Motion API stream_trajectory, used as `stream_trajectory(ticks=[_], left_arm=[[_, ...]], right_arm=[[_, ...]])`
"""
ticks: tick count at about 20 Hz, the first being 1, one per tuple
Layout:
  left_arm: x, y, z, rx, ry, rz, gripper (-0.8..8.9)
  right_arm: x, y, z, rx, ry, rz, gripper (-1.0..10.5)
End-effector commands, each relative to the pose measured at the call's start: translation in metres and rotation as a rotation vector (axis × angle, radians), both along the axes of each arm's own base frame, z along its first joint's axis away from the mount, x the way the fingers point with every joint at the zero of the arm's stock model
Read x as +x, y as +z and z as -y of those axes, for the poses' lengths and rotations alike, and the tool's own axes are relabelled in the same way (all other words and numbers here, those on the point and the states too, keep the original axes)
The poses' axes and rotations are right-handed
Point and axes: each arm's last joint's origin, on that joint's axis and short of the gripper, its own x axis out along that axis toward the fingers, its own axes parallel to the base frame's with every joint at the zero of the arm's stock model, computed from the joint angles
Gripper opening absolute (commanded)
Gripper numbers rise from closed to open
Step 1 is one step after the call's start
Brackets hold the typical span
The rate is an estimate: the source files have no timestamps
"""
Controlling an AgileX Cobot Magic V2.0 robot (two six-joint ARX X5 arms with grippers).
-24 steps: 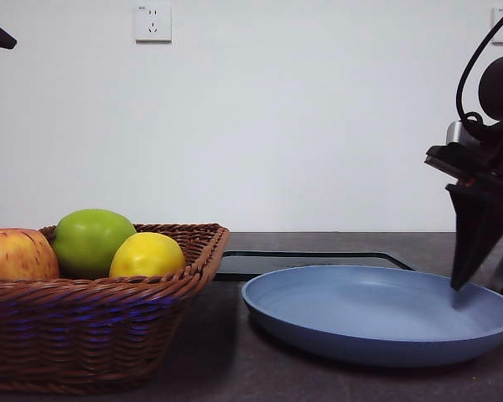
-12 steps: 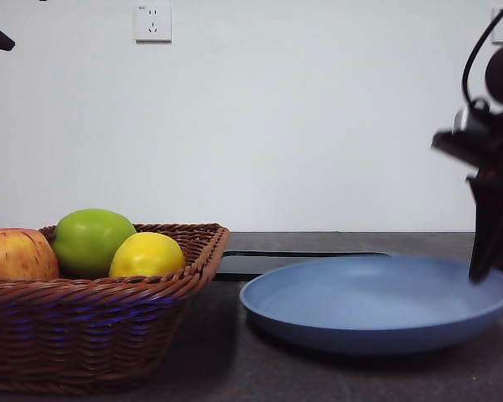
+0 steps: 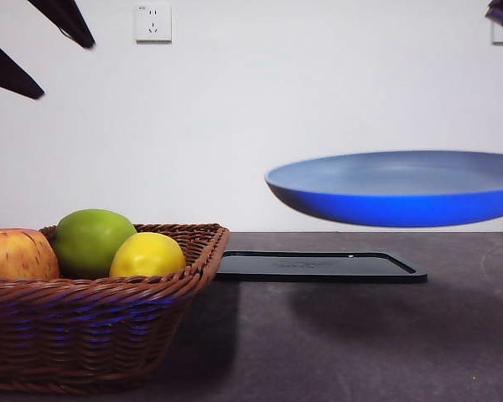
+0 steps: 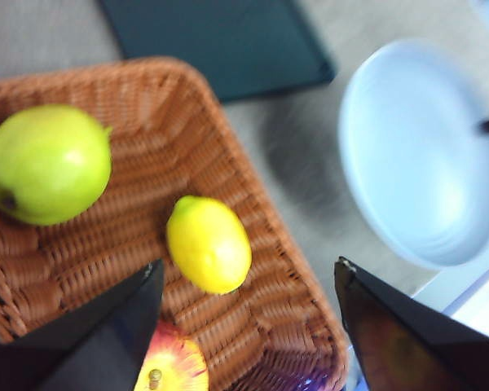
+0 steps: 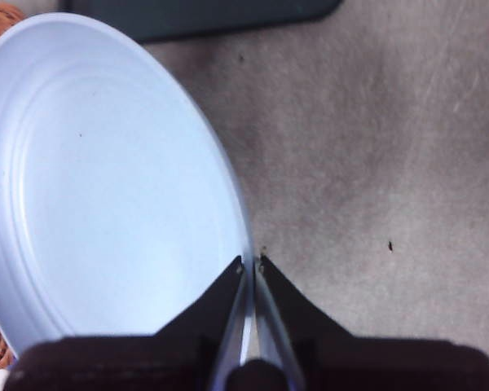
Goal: Take the lemon from the basket,put the lemon in the plate,hand out the plate
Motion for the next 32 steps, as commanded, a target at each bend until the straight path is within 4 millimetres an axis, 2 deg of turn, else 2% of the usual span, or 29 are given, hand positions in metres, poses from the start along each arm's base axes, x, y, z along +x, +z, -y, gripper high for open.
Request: stream_trajectory(ticks=[1, 4, 8, 12, 19, 26, 27, 30, 32], left_arm=[[0.014, -0.001, 0.019, 0.047, -0.042, -0.056, 3.67], [0.033, -0.013, 0.042, 0.133, -0.06, -0.143, 3.67], [0.054, -0.043, 0.065, 0.222, -0.06, -0.251, 3.67], [0.07, -0.07, 0.078, 0.267, -0.034, -0.293, 3.67], [0.085, -0.096, 0.087, 0.294, -0.029, -0.327, 3.67], [0.087, -0.102, 0.089, 0.323, -0.035, -0.331, 3.61], [0.087, -0.102, 0.088, 0.327, -0.045, -0.326, 3.44], [0.086, -0.103, 0.088, 0.338, -0.069, -0.323, 2.07], [0.086, -0.1, 0.086, 0.34, -0.075, -0.314, 1.91]], right_arm=[[0.001, 0.008, 0.0, 0.011, -0.005, 0.028, 0.0], [0.001, 0.008, 0.0, 0.009, 0.002, 0.035, 0.0], [0.001, 0.008, 0.0, 0.006, 0.011, 0.039, 0.0], [0.001, 0.008, 0.0, 0.003, 0.017, 0.043, 0.0], [0.001, 0.008, 0.0, 0.002, 0.017, 0.044, 0.0], [0.001, 0.008, 0.0, 0.002, 0.017, 0.044, 0.0], [0.001, 0.008, 0.0, 0.002, 0.017, 0.044, 0.0], [0.001, 0.008, 0.0, 0.002, 0.017, 0.044, 0.0], [0.001, 0.008, 0.0, 0.002, 0.017, 0.046, 0.0]])
